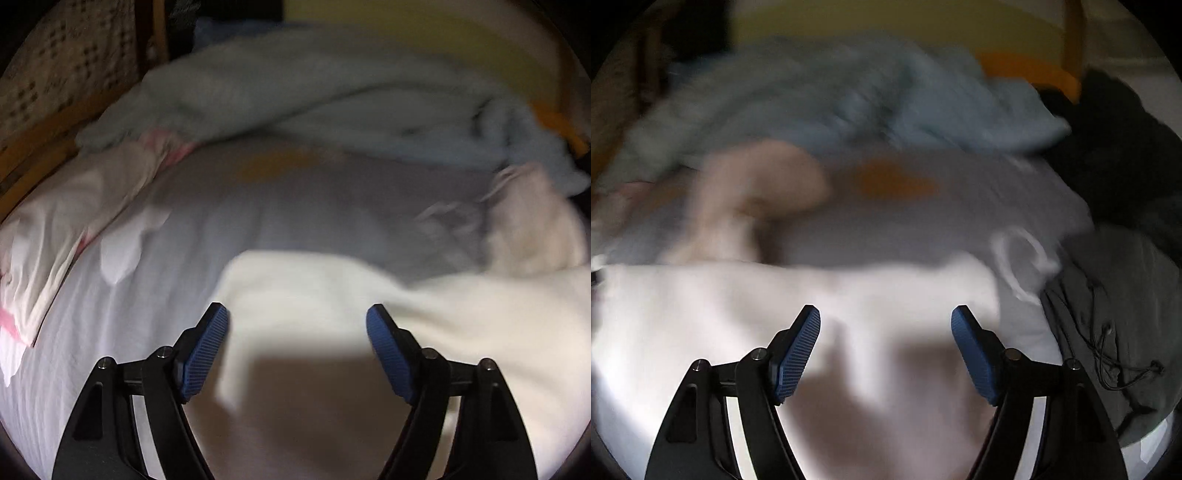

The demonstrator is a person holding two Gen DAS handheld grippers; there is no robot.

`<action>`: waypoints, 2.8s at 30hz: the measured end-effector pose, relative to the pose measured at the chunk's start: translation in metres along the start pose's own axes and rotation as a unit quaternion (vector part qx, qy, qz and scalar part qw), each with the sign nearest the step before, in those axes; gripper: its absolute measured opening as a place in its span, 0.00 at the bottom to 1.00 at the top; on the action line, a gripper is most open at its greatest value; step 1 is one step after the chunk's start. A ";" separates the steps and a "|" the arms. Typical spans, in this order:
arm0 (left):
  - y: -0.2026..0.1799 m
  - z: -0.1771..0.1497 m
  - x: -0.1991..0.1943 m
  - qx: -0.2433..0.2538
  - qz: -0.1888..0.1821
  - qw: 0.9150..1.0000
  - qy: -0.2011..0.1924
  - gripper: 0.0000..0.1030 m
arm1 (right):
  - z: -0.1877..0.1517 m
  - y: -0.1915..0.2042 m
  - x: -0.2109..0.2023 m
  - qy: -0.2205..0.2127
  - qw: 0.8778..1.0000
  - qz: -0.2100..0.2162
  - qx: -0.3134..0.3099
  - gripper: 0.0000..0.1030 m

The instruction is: Fold large clothes

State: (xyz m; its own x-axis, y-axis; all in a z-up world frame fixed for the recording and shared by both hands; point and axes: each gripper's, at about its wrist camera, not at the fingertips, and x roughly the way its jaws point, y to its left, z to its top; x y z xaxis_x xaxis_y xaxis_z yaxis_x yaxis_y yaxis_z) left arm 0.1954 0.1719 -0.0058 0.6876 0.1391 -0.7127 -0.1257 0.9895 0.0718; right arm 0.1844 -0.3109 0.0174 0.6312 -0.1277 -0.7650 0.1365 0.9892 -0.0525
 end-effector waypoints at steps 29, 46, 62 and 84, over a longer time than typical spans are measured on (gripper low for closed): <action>-0.019 -0.043 -0.059 0.007 -0.015 0.999 -0.037 0.87 | -0.053 0.057 -0.030 0.058 0.991 0.115 -0.038 0.85; -0.089 -0.070 -0.096 0.089 -0.128 0.985 -0.076 0.87 | -0.066 0.072 -0.042 0.062 0.988 0.125 -0.057 0.86; -0.102 -0.085 -0.083 0.093 -0.093 0.991 -0.035 0.92 | -0.064 0.079 -0.038 0.053 0.990 0.111 -0.067 0.90; -0.149 0.066 -0.067 0.073 -0.172 0.978 -0.095 0.86 | 0.045 0.096 -0.086 -0.061 0.982 0.173 -0.052 0.83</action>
State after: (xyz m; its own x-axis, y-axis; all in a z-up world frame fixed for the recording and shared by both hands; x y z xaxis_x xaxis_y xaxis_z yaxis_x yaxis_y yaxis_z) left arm 0.2157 0.0181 0.0775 0.7936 -0.2108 -0.5707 0.2294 0.9725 -0.0401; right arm 0.1772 -0.2078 0.1073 0.7139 0.2168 -0.6658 -0.1773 0.9758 0.1276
